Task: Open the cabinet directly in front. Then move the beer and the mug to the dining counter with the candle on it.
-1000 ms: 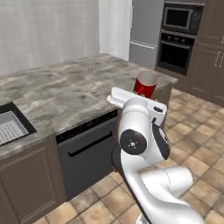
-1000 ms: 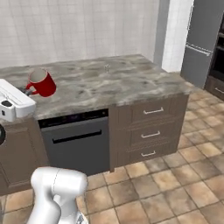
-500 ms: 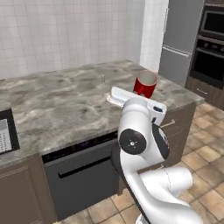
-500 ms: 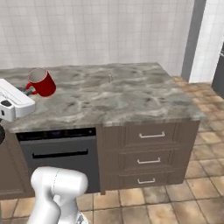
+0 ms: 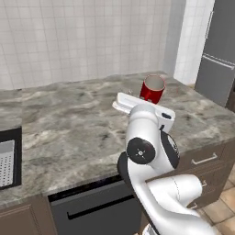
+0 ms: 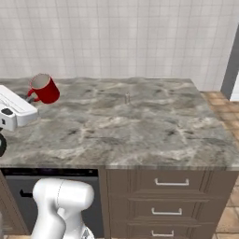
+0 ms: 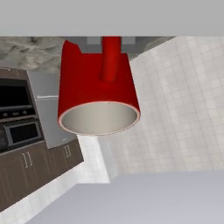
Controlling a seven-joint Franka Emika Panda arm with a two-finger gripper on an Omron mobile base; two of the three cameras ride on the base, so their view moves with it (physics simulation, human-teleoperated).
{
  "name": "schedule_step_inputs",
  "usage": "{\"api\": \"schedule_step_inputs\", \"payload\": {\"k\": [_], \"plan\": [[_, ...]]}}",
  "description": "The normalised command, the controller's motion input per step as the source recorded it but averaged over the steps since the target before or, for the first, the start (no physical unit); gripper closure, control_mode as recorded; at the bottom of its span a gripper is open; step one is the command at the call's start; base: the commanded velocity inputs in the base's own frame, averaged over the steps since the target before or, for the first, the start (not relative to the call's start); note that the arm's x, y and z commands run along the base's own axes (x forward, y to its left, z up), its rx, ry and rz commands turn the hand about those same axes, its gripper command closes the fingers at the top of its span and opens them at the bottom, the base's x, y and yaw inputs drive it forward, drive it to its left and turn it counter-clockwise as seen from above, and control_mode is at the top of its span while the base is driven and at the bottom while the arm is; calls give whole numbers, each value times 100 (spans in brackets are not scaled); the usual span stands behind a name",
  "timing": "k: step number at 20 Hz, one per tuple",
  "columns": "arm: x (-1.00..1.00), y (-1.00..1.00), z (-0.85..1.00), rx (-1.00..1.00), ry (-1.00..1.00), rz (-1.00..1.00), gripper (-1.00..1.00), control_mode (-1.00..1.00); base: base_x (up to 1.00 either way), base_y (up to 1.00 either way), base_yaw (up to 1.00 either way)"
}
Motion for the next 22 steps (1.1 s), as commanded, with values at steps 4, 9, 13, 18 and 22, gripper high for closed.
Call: {"api": "schedule_step_inputs", "payload": {"k": [4,9,13,18,22], "plan": [[0,0,0,0,0,0,100,100,19,-17,15],[0,0,0,0,0,0,100,100,10,-21,0],[9,-23,0,5,1,0,100,-100,23,-59,0],[57,-83,0,22,14,9,100,-100,0,0,0],[54,-57,0,12,9,18,100,-100,0,0,0]]}}
